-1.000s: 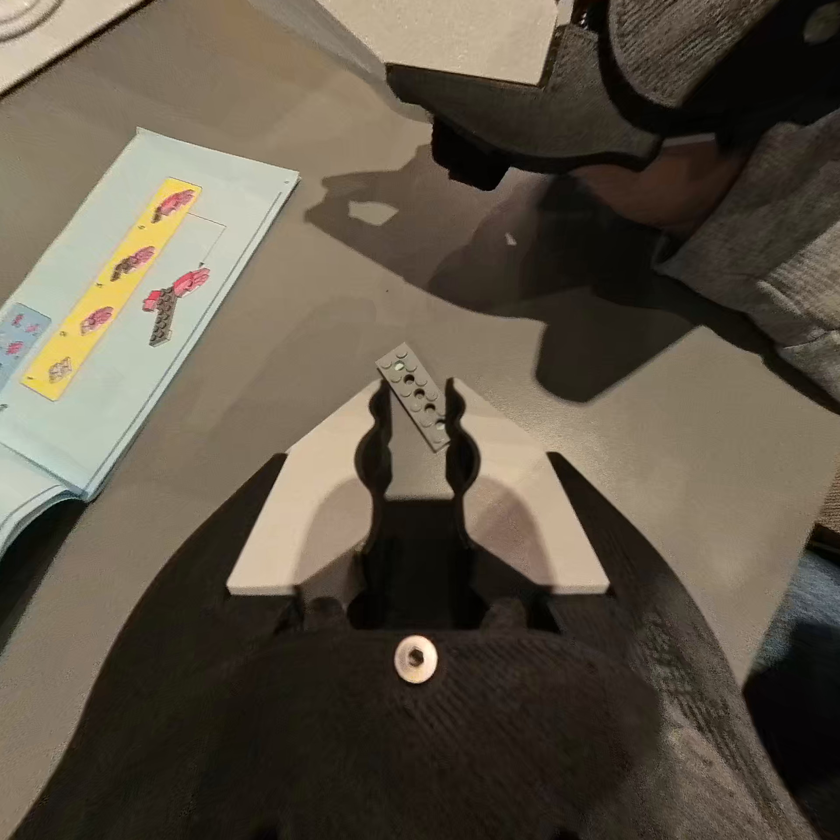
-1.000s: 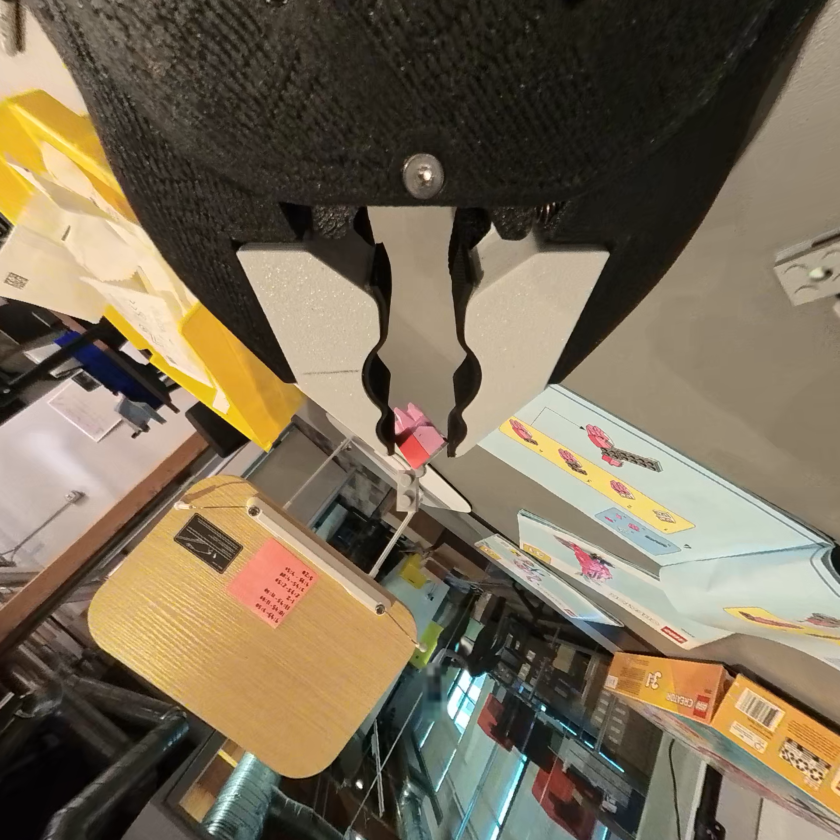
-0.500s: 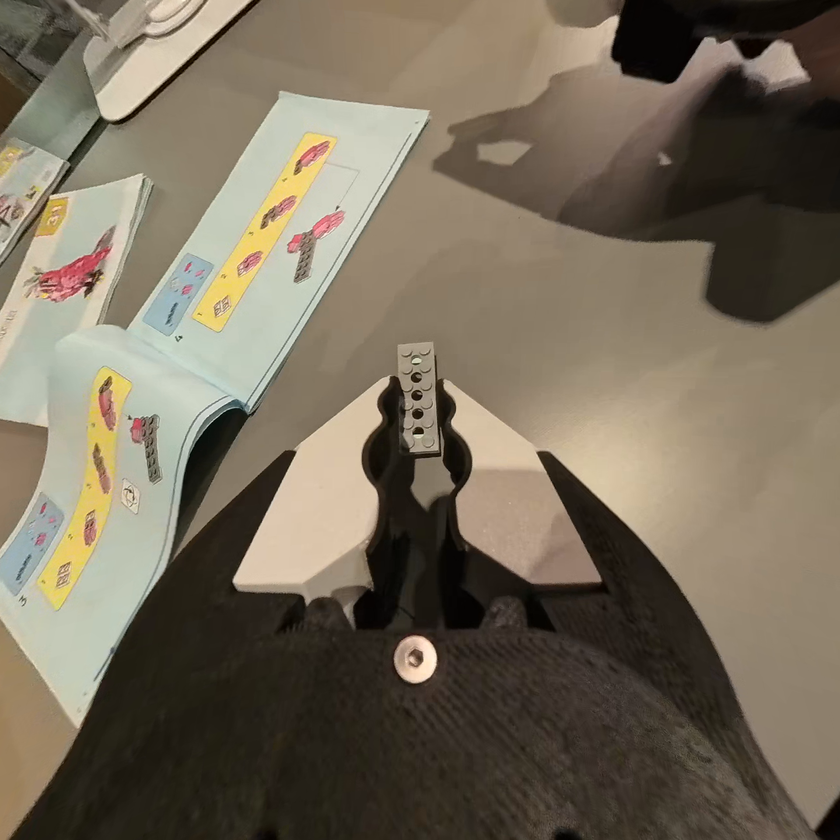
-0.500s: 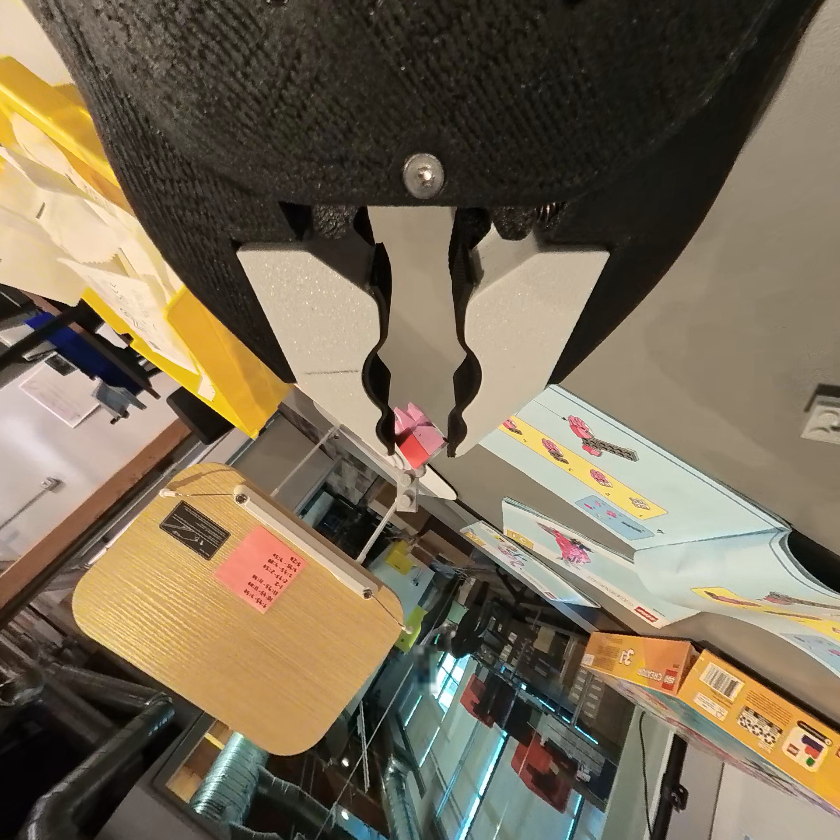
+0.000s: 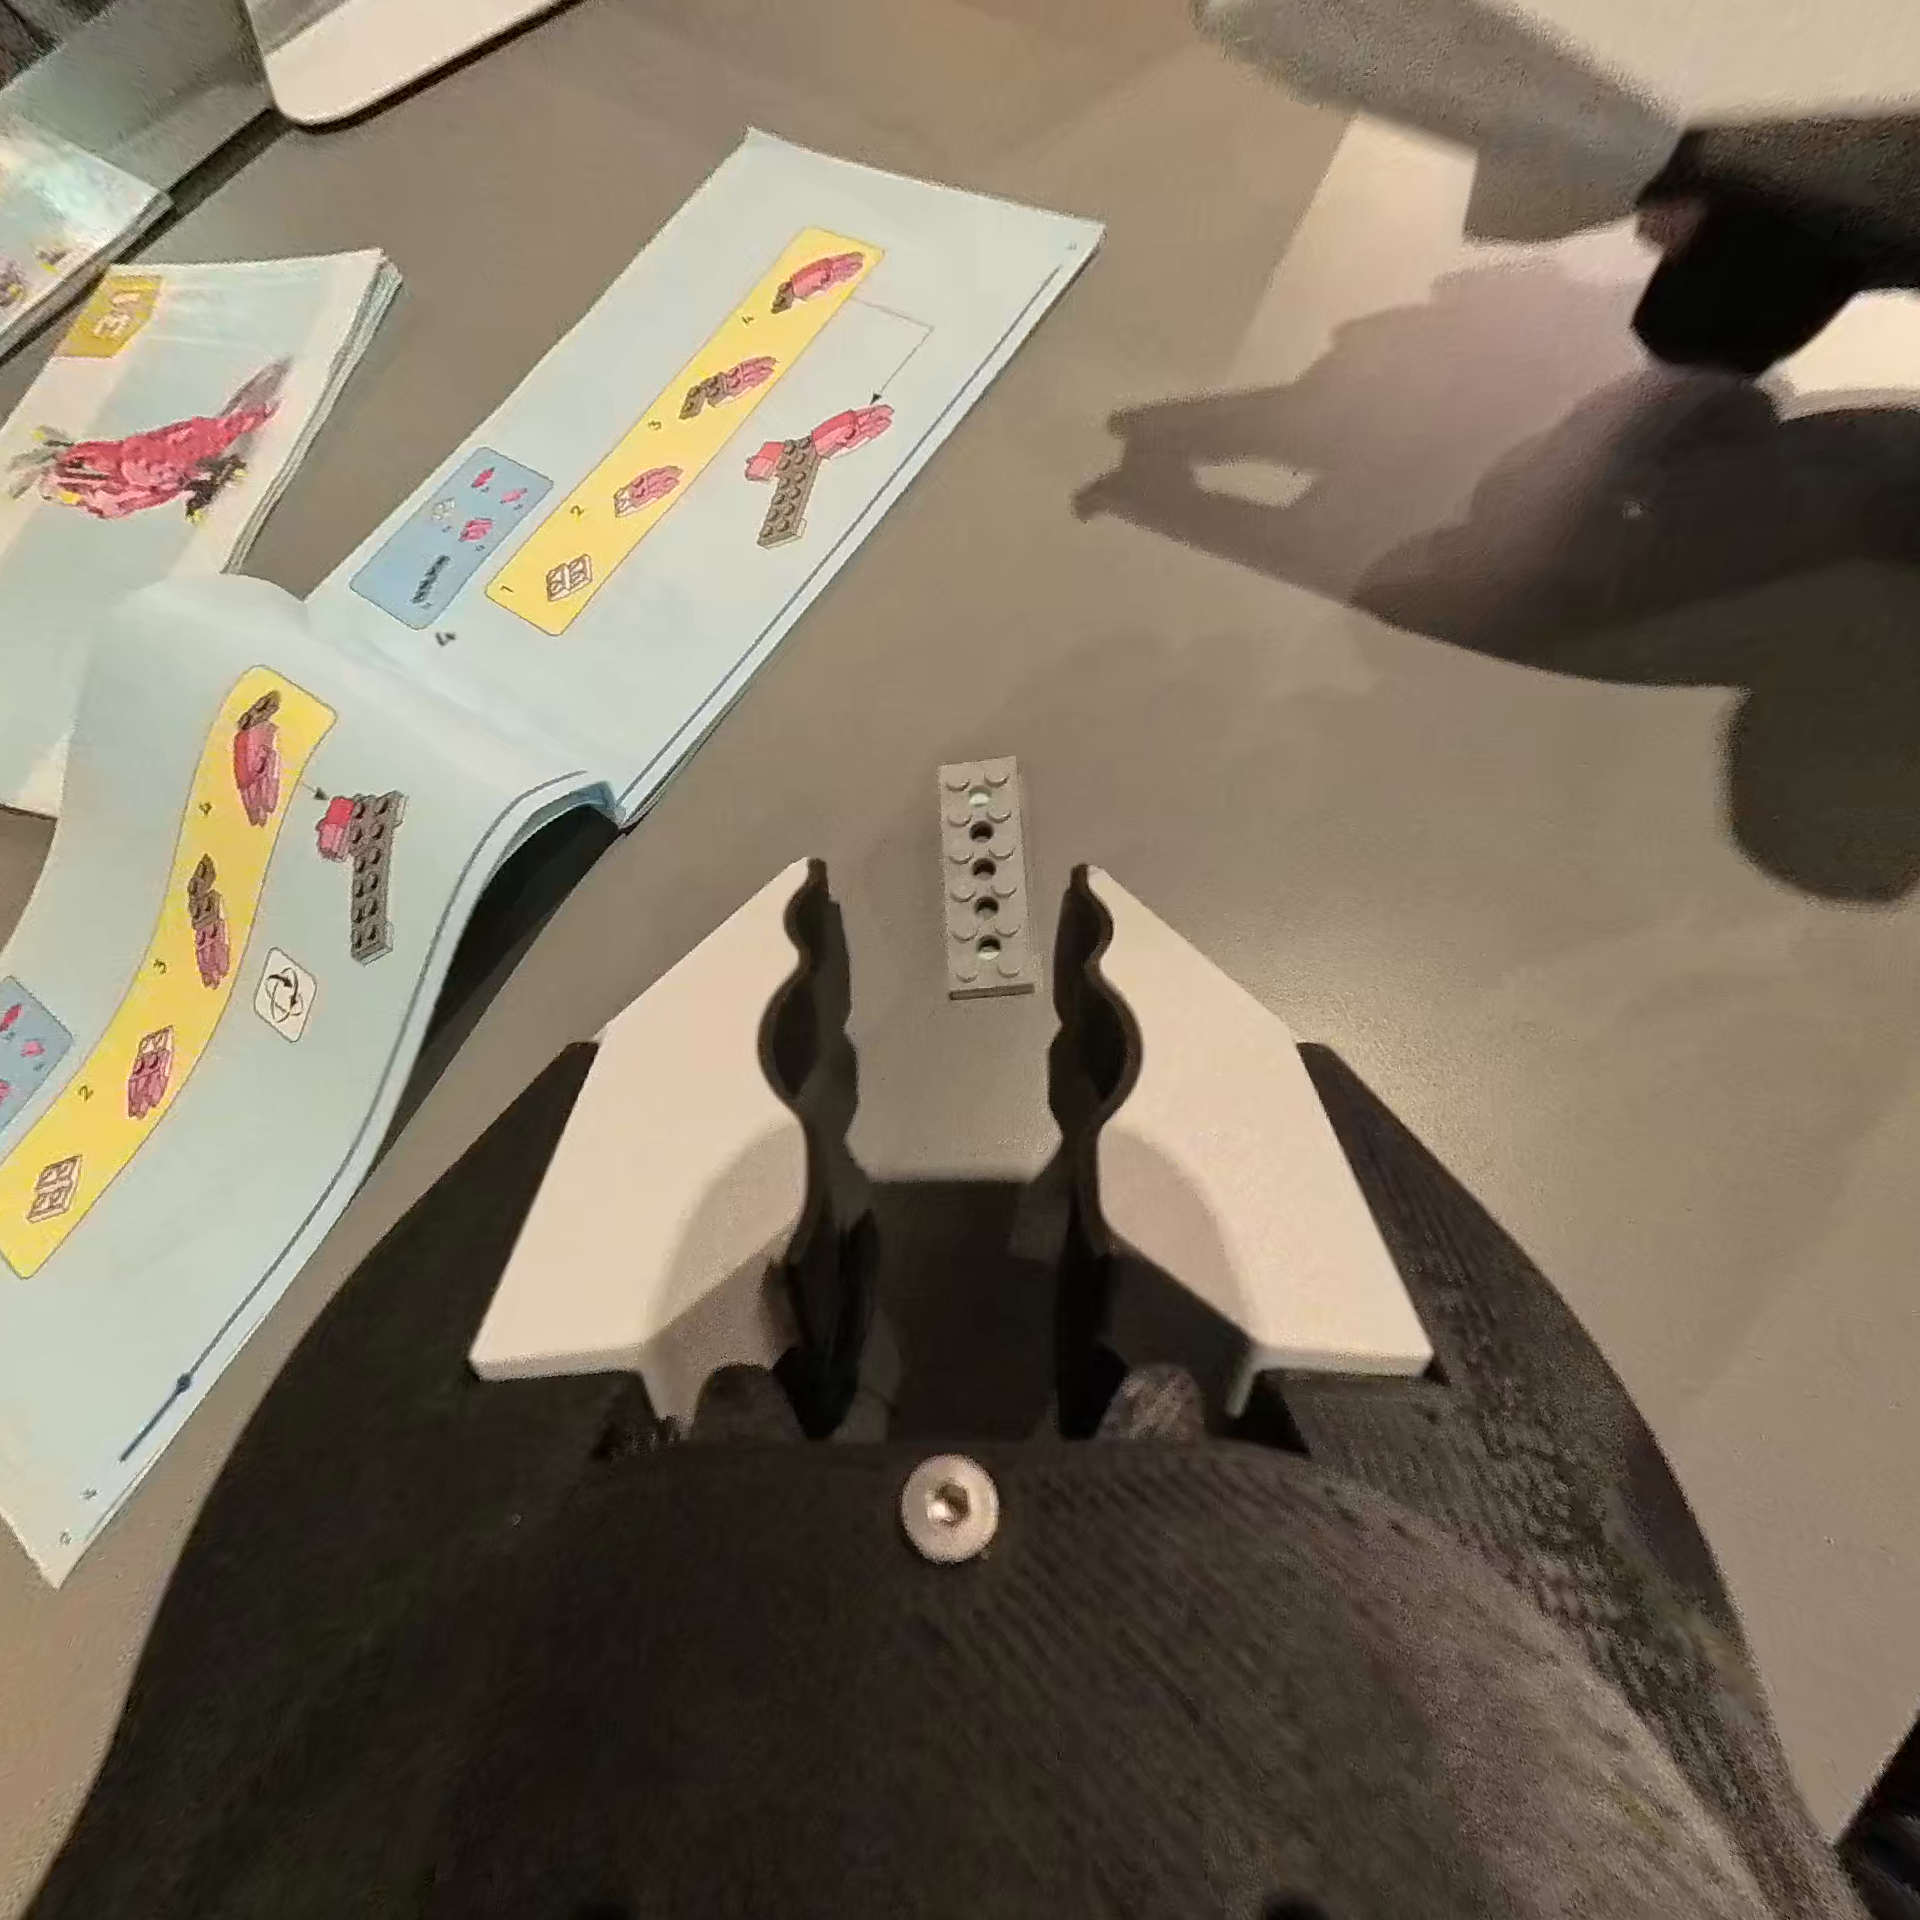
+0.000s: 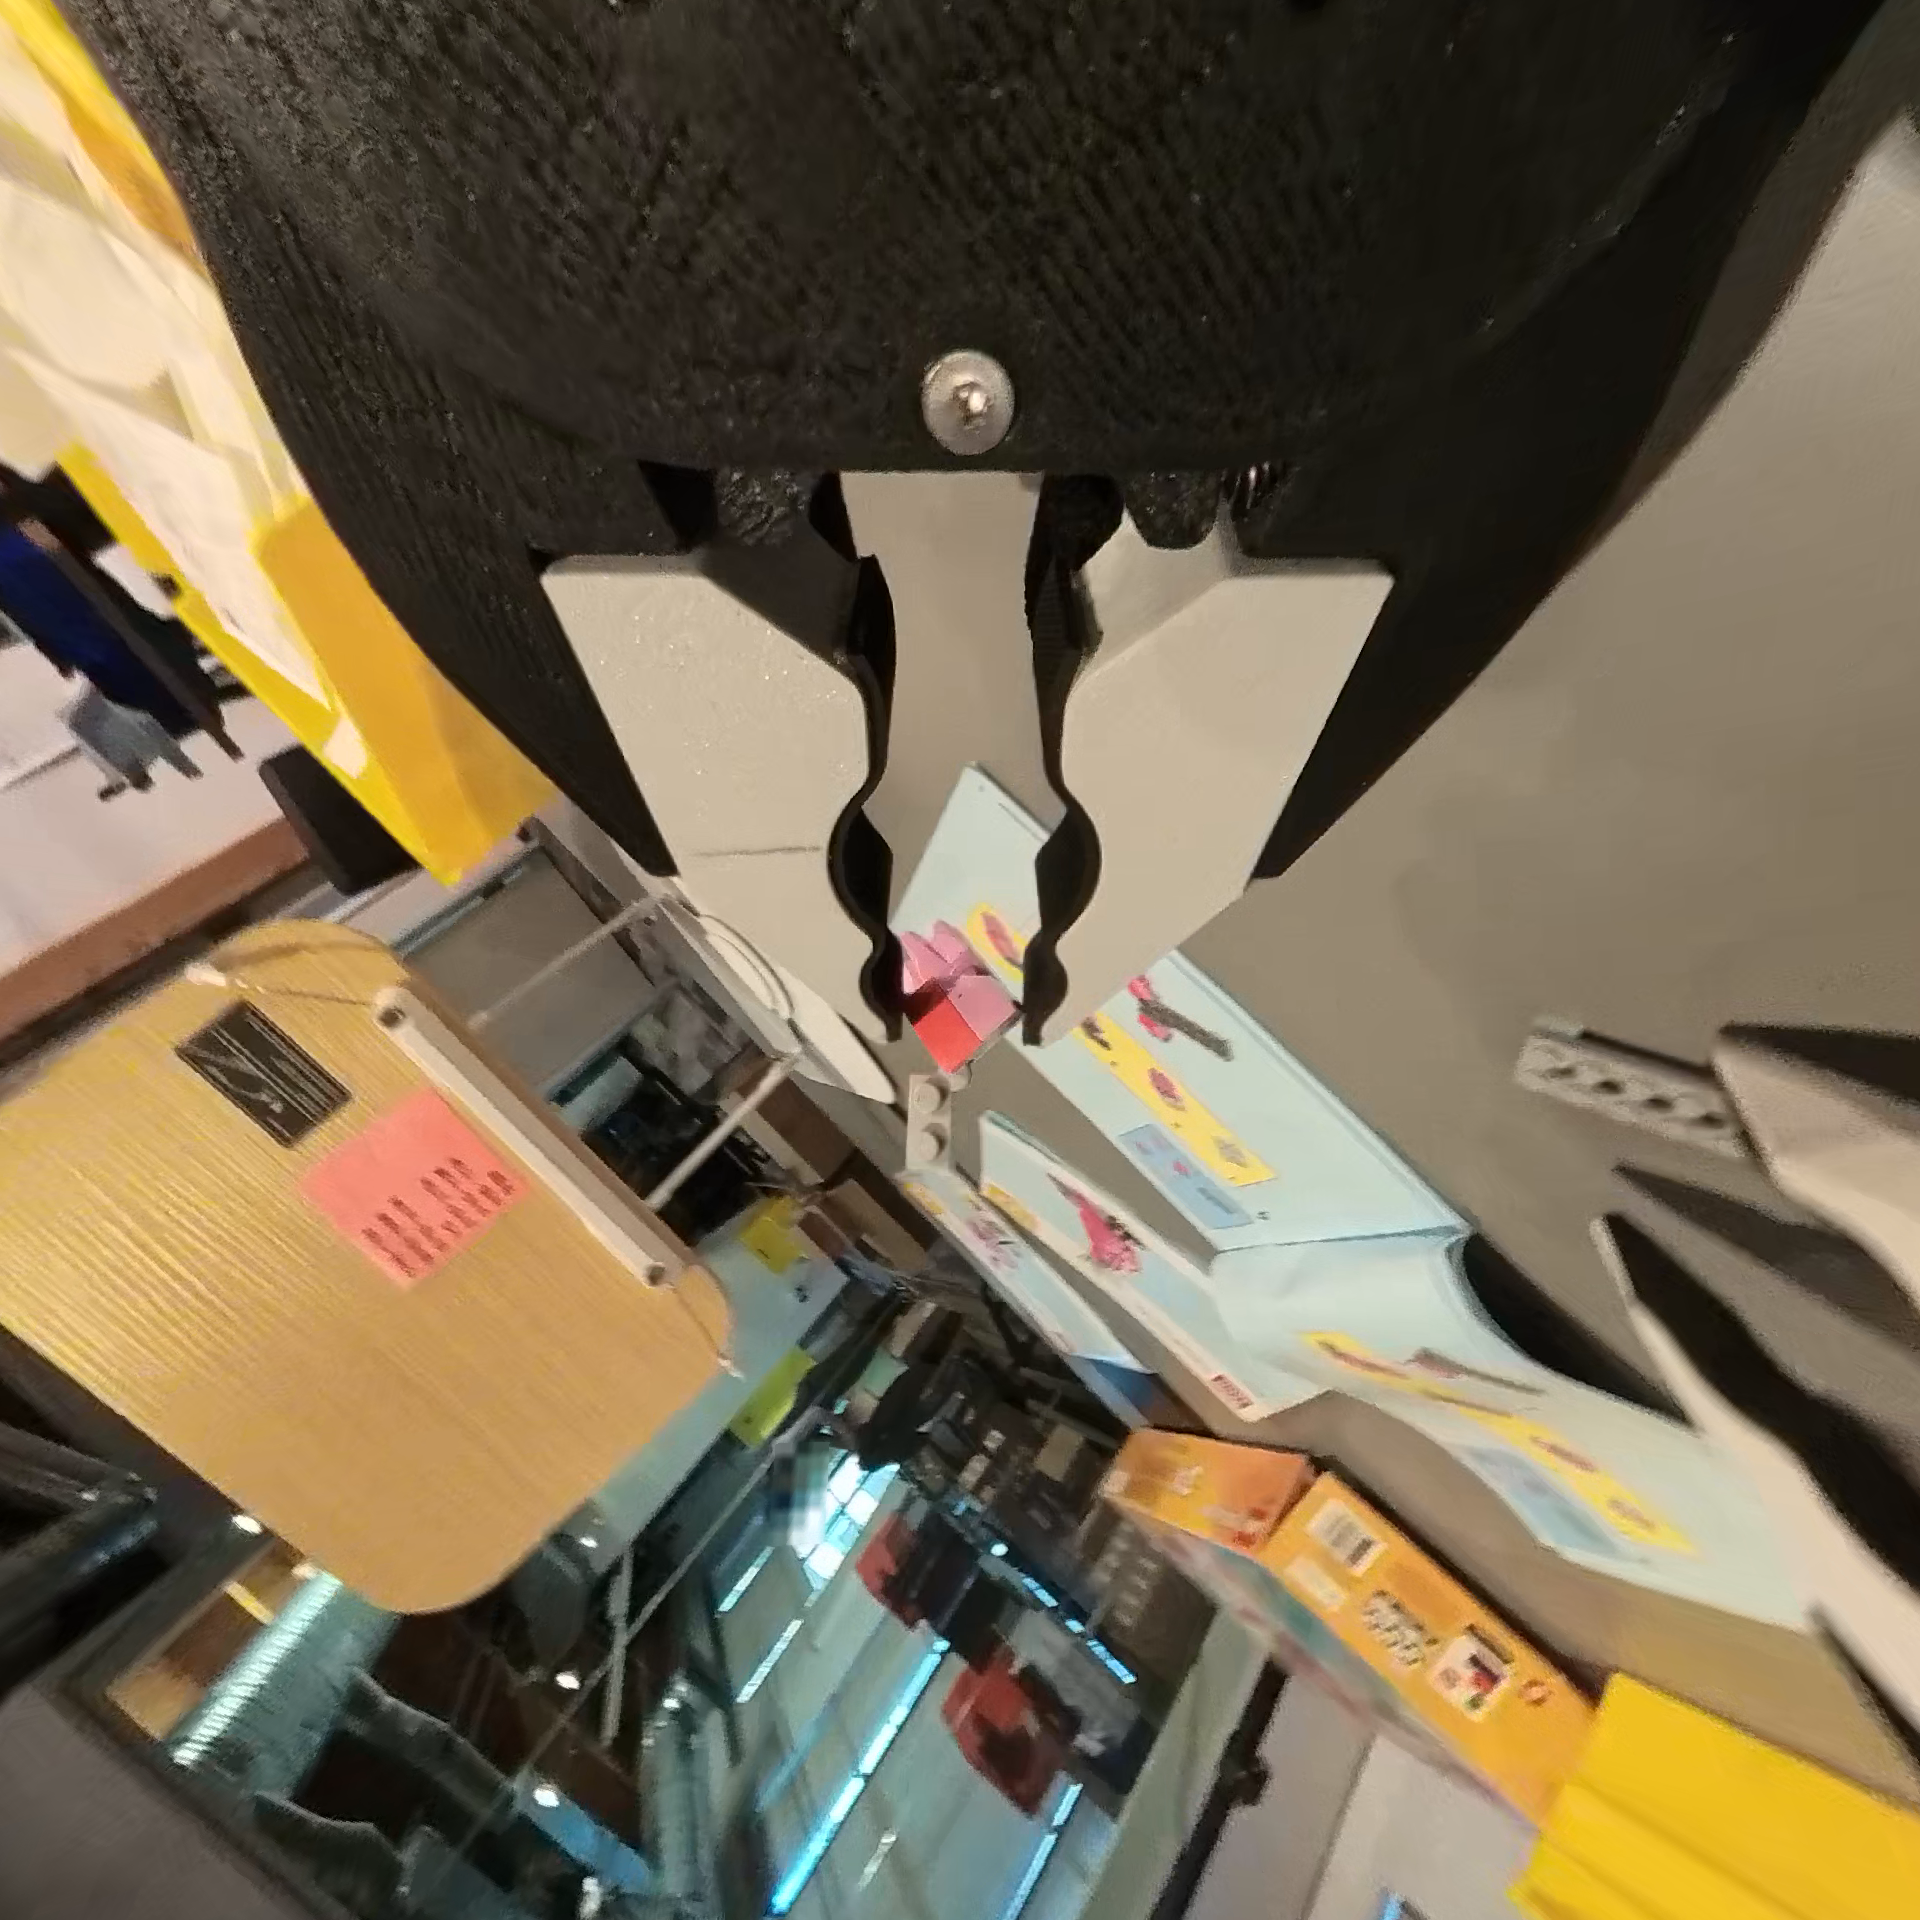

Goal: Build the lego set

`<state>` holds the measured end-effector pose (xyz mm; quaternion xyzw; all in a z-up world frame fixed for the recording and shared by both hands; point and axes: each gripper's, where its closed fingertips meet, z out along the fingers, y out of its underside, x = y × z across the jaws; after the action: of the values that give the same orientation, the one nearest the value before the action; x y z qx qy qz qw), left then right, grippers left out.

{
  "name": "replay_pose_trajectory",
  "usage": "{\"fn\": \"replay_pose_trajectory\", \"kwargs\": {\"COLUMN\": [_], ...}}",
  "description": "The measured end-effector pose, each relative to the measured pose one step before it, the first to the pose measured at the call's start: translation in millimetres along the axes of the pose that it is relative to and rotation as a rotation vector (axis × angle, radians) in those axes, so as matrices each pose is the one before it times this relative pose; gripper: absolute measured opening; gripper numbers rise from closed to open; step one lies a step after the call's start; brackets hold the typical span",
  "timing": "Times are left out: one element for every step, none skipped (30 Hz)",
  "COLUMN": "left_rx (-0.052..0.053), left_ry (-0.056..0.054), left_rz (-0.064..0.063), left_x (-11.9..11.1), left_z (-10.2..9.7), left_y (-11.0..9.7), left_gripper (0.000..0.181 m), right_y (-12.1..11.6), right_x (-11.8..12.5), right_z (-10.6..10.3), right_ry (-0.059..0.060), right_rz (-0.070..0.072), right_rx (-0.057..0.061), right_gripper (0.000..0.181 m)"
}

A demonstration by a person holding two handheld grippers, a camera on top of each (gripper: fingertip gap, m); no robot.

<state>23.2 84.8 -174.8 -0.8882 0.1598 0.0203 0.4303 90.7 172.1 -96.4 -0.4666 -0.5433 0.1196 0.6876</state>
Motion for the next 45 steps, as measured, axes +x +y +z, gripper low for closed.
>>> {"fn": "replay_pose_trajectory", "kwargs": {"left_rx": [0.0210,0.0244,0.0276,0.0330,0.0416,0.0487,0.0535,0.0500,0.0412,0.0314,0.0207,0.0213,0.0252,0.0238,0.0168,0.0073,-0.0021,-0.0118,-0.0189,-0.0203,-0.0184,-0.0107,-0.0064,-0.0052,-0.0056,-0.0057,-0.0085,-0.0087,-0.0045,-0.0039,-0.0055,-0.0053,0.0005,0.0053,0.0016,-0.0017,-0.0045,-0.0057,-0.0043,-0.0011,-0.0003,0.0002,-0.0030,-0.0101,-0.0158], "left_ry": [0.0148,0.0144,0.0128,0.0142,0.0149,0.0203,0.0240,0.0232,0.0251,0.0274,0.0231,0.0161,0.0167,0.0230,0.0278,0.0415,0.0229,0.0183,0.0133,0.0053,0.0021,0.0065,-0.0084,-0.0087,-0.0064,-0.0034,-0.0024,-0.0037,-0.0085,-0.0097,-0.0016,0.0000,-0.0052,-0.0030,-0.0045,-0.0087,-0.0084,-0.0101,-0.0144,-0.0088,-0.0010,0.0016,-0.0093,-0.0161,-0.0109], "left_rz": [-0.0106,-0.0074,-0.0034,0.0039,0.0129,0.0230,0.0286,0.0297,0.0309,0.0289,0.0245,0.0228,0.0226,0.0212,0.0174,0.0158,0.0139,0.0257,0.0350,0.0337,0.0240,0.0117,-0.0018,-0.0081,-0.0103,-0.0033,0.0086,0.0185,0.0188,0.0134,0.0077,0.0024,0.0027,0.0046,0.0035,0.0023,-0.0004,-0.0012,-0.0011,-0.0009,0.0027,0.0109,0.0135,0.0208,0.0275], "left_x": [-2.33,-2.45,-2.57,-1.71,-0.66,0.85,1.89,1.68,1.47,1.17,-0.16,-1.76,-2.17,-1.84,-1.63,0.75,-1.17,-0.49,0.27,0.16,0.38,1.81,-0.16,-0.09,0.27,0.67,0.70,0.38,0.01,0.24,1.44,1.73,1.04,1.32,0.59,-0.43,-0.86,-1.43,-2.07,-0.85,0.93,2.16,1.69,1.17,1.94], "left_z": [-3.61,-3.82,-3.95,-3.93,-3.68,-3.15,-2.20,-0.84,0.57,1.96,3.00,3.40,3.41,3.37,3.18,2.73,2.08,1.09,0.07,-0.35,-0.48,-0.51,0.12,0.44,0.98,0.83,0.40,-0.22,-0.32,-0.40,-0.15,-0.25,-0.32,-0.18,0.10,0.48,0.52,0.52,0.23,0.54,0.65,1.20,2.08,2.64,2.60], "left_y": [-0.91,-1.70,-2.45,-3.77,-5.85,-7.60,-8.71,-8.45,-7.05,-5.61,-3.97,-3.74,-3.89,-3.44,-2.46,-1.46,-0.75,0.89,2.51,3.63,4.12,3.55,2.96,2.61,2.35,1.86,1.43,0.96,0.36,0.51,0.83,0.88,-0.10,-0.99,-0.67,-0.09,0.44,0.92,1.05,0.80,0.61,0.31,0.58,1.00,1.62], "left_gripper": [0.046,0.047,0.047,0.047,0.046,0.044,0.040,0.036,0.031,0.029,0.026,0.024,0.021,0.020,0.021,0.024,0.025,0.023,0.019,0.015,0.010,0.005,0.003,0.003,0.003,0.003,0.003,0.003,0.003,0.007,0.013,0.018,0.019,0.019,0.017,0.015,0.014,0.012,0.007,0.006,0.000,0.000,0.000,0.000,0.000], "right_y": [-1.47,-1.68,-1.78,-3.16,-4.78,-4.45,-3.16,-2.40,-1.91,-1.09,-0.99,-0.69,-0.62,-1.00,-1.20,-1.70,-1.45,-0.92,-0.67,-0.63,-0.31,0.41,0.76,0.79,1.23,1.11,0.64,0.02,0.26,1.00,0.95,0.53,0.54,0.45,0.41,0.97,1.37,2.03,2.01,1.57,1.22,0.93,-0.59,-1.34,-0.60], "right_x": [-7.50,-7.05,-6.41,-6.57,-6.65,-5.92,-5.02,-4.62,-3.31,-2.23,-2.41,-1.67,-1.03,-0.95,-1.28,-1.26,-0.41,0.37,0.09,-0.08,-0.11,-0.35,-0.83,-1.53,-1.52,-1.34,-0.98,-0.42,0.25,0.79,0.93,0.30,-0.47,-1.07,-0.85,-0.15,0.78,1.82,3.11,3.52,3.43,4.06,3.51,2.21,1.71], "right_z": [1.09,1.68,2.24,2.12,1.81,2.04,2.26,2.25,2.44,2.52,2.64,2.72,2.66,2.63,2.52,2.40,2.58,2.82,2.50,2.22,1.88,1.75,1.60,1.34,1.02,0.75,0.40,-0.11,-0.71,-1.36,-1.73,-1.77,-1.09,-0.47,0.05,0.40,0.70,1.08,1.24,0.93,0.54,0.13,-0.27,-0.70,-0.42], "right_ry": [-0.0400,-0.0386,-0.0367,-0.0373,-0.0368,-0.0339,-0.0300,-0.0298,-0.0233,-0.0196,-0.0233,-0.0214,-0.0179,-0.0178,-0.0205,-0.0216,-0.0177,-0.0147,-0.0176,-0.0159,-0.0123,-0.0089,-0.0052,-0.0022,0.0022,0.0052,0.0083,0.0123,0.0143,0.0128,0.0103,0.0054,0.0003,-0.0025,0.0004,0.0054,0.0097,0.0155,0.0209,0.0205,0.0171,0.0170,0.0110,0.0014,0.0023], "right_rz": [-0.0248,-0.0229,-0.0287,-0.0342,-0.0307,-0.0246,-0.0257,-0.0314,-0.0318,-0.0278,-0.0238,-0.0206,-0.0221,-0.0255,-0.0265,-0.0281,-0.0298,-0.0268,-0.0198,-0.0143,-0.0088,-0.0029,0.0014,0.0005,-0.0067,-0.0104,-0.0081,-0.0060,-0.0046,-0.0019,0.0023,0.0078,0.0093,0.0050,-0.0014,-0.0057,-0.0038,0.0017,0.0062,0.0109,0.0172,0.0244,0.0319,0.0349,0.0259], "right_rx": [-0.0007,-0.0042,-0.0056,0.0034,0.0143,0.0126,0.0052,0.0036,0.0024,-0.0002,0.0002,0.0000,0.0009,0.0034,0.0047,0.0070,0.0079,0.0057,0.0055,0.0070,0.0057,0.0018,-0.0005,-0.0044,-0.0116,-0.0150,-0.0126,-0.0070,-0.0046,-0.0051,0.0004,0.0058,0.0052,0.0032,-0.0012,-0.0087,-0.0154,-0.0198,-0.0194,-0.0149,-0.0108,-0.0053,0.0059,0.0104,0.0052], "right_gripper": [0.021,0.021,0.021,0.021,0.021,0.021,0.021,0.021,0.021,0.021,0.021,0.021,0.021,0.021,0.021,0.021,0.021,0.021,0.021,0.021,0.021,0.021,0.021,0.021,0.021,0.021,0.021,0.021,0.021,0.021,0.021,0.021,0.021,0.021,0.021,0.021,0.021,0.021,0.021,0.021,0.020,0.020,0.020,0.020,0.020]}}
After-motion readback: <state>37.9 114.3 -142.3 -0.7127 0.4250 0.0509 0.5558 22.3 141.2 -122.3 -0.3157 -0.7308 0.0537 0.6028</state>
